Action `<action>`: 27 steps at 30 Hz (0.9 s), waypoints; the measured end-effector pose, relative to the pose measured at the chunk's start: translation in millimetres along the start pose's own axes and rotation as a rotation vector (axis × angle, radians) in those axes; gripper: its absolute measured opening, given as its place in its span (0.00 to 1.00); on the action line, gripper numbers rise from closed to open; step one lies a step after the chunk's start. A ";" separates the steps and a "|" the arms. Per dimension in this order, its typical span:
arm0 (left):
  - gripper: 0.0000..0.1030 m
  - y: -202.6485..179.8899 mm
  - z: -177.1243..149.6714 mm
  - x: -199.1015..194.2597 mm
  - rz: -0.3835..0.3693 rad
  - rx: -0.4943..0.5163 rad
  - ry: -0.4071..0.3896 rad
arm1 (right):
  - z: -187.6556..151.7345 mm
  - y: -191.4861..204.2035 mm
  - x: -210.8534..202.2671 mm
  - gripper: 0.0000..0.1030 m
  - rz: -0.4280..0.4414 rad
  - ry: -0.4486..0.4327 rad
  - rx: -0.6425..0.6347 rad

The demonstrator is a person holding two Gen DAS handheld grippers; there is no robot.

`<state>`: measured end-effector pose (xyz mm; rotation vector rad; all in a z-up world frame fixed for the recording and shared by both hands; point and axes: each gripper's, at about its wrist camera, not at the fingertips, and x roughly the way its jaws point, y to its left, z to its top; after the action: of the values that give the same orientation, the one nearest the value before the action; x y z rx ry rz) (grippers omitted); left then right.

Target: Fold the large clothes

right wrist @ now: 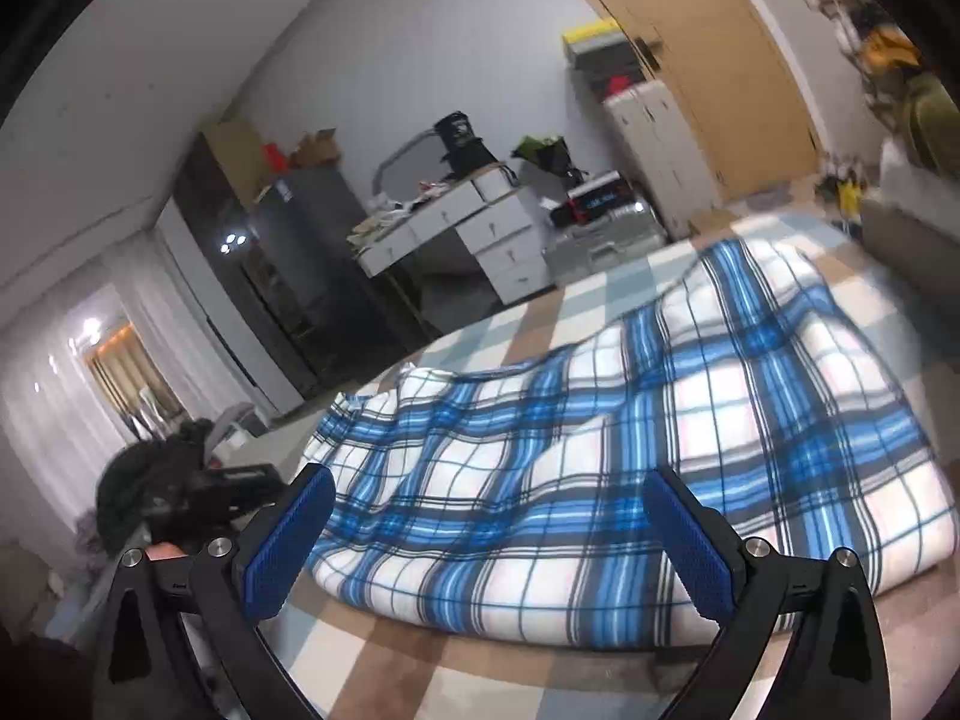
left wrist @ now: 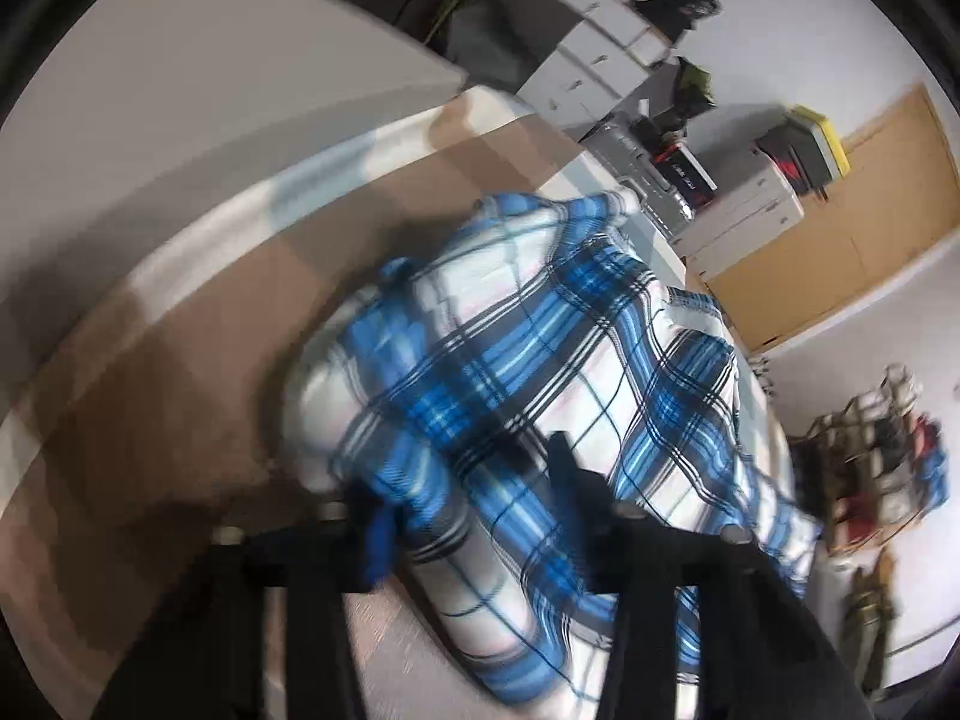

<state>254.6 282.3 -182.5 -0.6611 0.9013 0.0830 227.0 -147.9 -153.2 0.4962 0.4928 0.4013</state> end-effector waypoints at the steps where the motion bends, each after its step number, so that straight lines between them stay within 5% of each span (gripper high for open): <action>1: 0.17 -0.3 -1.9 0.7 0.023 0.018 -0.016 | -0.3 -4.5 1.4 1.00 0.009 0.010 0.024; 6: 0.07 -27.4 -19.4 -12.6 0.072 0.224 -0.151 | -3.8 -19.3 12.3 1.00 0.001 0.067 0.089; 8: 0.07 -53.2 -34.1 -26.4 0.073 0.406 -0.231 | -2.4 -21.4 15.7 1.00 0.012 0.076 0.099; 10: 0.07 -67.2 -46.3 -32.8 0.013 0.528 -0.264 | 10.7 -21.2 24.6 1.00 -0.038 0.112 0.134; 12: 0.07 -73.3 -57.0 -36.9 -0.078 0.632 -0.270 | 38.9 -11.4 34.9 1.00 0.004 0.157 0.166; 16: 0.07 -68.7 -62.9 -33.1 -0.160 0.703 -0.235 | 111.5 34.6 72.3 1.00 0.056 0.268 0.075; 21: 0.07 -61.5 -70.2 -44.1 -0.207 0.741 -0.216 | 140.6 111.9 181.1 1.00 0.028 0.652 -0.129; 27: 0.07 -73.8 -71.3 -43.3 -0.132 0.741 -0.223 | 86.6 173.7 302.9 0.99 -0.142 1.064 -0.322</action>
<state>202.1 191.7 -144.6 -0.0145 0.6050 -0.2823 476.0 105.8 -98.2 -0.1124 1.4513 0.5813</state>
